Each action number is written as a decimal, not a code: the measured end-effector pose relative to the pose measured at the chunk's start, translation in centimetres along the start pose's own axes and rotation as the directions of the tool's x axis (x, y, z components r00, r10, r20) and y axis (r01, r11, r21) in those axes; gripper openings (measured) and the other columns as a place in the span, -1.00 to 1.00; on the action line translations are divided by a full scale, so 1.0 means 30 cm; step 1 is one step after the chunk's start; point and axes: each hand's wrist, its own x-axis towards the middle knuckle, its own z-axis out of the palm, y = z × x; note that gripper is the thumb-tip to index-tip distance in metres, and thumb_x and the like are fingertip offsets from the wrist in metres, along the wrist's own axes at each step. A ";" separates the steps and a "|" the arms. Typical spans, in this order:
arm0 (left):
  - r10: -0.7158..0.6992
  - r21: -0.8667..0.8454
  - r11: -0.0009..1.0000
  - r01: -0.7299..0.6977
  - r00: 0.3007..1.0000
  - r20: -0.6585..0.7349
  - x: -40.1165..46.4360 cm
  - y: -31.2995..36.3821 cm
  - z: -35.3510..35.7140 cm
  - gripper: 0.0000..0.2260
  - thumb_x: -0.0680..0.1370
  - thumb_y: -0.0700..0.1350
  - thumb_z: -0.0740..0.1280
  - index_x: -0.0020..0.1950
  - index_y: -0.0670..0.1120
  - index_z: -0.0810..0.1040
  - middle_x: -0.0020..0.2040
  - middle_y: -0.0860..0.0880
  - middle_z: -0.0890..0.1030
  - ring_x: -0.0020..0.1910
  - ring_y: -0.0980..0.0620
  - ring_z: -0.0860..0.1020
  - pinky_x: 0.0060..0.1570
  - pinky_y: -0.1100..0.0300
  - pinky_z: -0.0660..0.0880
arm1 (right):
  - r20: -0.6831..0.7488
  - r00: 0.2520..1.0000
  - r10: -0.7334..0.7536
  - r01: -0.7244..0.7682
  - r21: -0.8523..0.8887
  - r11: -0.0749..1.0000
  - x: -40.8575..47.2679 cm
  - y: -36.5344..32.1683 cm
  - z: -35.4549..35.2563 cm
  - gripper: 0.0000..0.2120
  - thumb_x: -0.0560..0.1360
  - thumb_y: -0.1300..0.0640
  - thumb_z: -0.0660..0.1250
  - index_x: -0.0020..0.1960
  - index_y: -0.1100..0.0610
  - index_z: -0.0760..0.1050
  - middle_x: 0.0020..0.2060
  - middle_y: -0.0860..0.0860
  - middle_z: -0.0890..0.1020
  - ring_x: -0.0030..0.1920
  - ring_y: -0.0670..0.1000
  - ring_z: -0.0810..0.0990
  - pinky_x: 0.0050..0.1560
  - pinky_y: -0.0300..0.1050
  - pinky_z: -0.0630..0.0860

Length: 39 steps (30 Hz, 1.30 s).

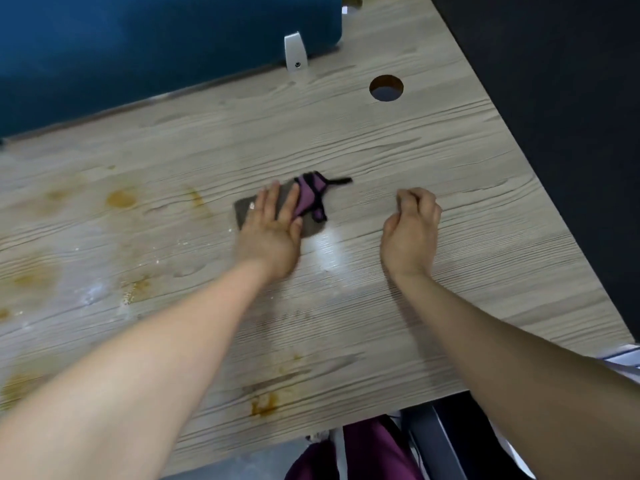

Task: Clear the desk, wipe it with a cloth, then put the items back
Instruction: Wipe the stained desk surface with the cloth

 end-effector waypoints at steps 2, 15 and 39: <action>-0.100 -0.027 0.995 0.099 0.995 -0.013 0.022 -0.059 -0.010 -0.50 0.64 0.06 -0.08 0.54 0.07 -0.19 0.56 -0.06 -0.19 0.52 -0.03 -0.23 0.47 0.06 -0.21 | 0.016 1.000 -0.016 0.016 0.002 1.000 -0.041 -0.033 0.036 -0.63 0.51 0.32 0.19 0.30 0.25 0.44 0.27 0.14 0.43 0.23 0.13 0.37 0.07 -0.12 0.40; -0.076 -0.081 0.994 0.075 0.997 -0.020 0.041 -0.104 -0.028 -0.51 0.65 0.06 -0.05 0.54 0.09 -0.16 0.56 -0.03 -0.17 0.52 -0.02 -0.22 0.46 0.07 -0.23 | -0.001 0.999 -0.045 0.044 -0.192 0.980 -0.050 -0.033 0.075 -0.62 0.51 0.26 0.14 0.32 0.25 0.39 0.25 0.18 0.40 0.23 0.15 0.32 0.24 -0.05 0.35; -0.142 -0.082 0.988 0.134 0.985 -0.100 0.003 -0.105 -0.005 -0.50 0.64 0.03 -0.04 0.55 0.04 -0.15 0.56 -0.09 -0.16 0.52 -0.08 -0.20 0.46 0.05 -0.25 | -0.027 0.998 -0.051 0.044 -0.224 0.974 -0.048 -0.041 0.085 -0.61 0.49 0.26 0.17 0.30 0.26 0.40 0.20 0.21 0.44 0.16 0.14 0.32 0.19 -0.02 0.37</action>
